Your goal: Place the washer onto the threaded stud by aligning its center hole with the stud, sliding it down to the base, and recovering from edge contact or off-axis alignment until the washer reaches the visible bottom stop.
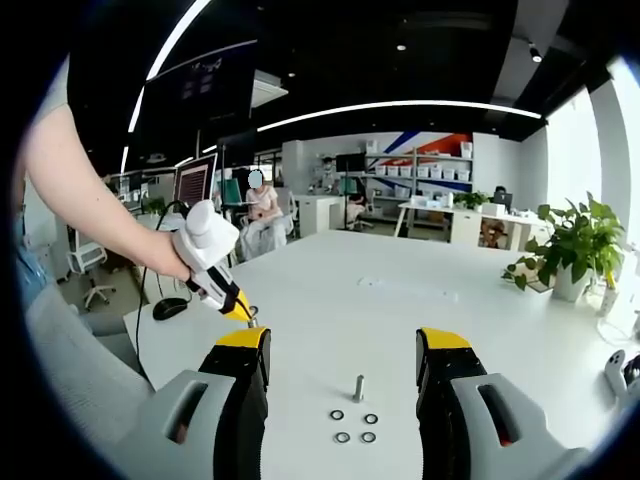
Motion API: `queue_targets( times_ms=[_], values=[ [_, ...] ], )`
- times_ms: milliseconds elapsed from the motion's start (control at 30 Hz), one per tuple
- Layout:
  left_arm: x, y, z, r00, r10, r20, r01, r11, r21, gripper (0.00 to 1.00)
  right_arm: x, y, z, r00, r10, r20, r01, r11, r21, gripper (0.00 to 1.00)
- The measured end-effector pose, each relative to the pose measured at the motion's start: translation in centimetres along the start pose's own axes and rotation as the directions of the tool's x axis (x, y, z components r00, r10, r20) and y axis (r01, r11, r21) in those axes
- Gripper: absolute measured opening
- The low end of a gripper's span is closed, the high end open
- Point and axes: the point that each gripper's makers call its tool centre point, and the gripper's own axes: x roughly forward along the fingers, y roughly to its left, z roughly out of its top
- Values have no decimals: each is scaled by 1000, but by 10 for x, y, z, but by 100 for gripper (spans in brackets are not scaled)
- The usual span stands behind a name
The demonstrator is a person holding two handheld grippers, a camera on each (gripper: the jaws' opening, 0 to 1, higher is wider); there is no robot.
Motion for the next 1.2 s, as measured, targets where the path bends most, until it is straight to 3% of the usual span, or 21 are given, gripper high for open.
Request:
queue_targets(
  times_ms=[1200],
  values=[
    [4, -2, -5, 999, 1, -39, 0, 1000, 27, 2, 0, 1, -1, 1000, 5, -4, -5, 1000, 8, 61]
  ],
)
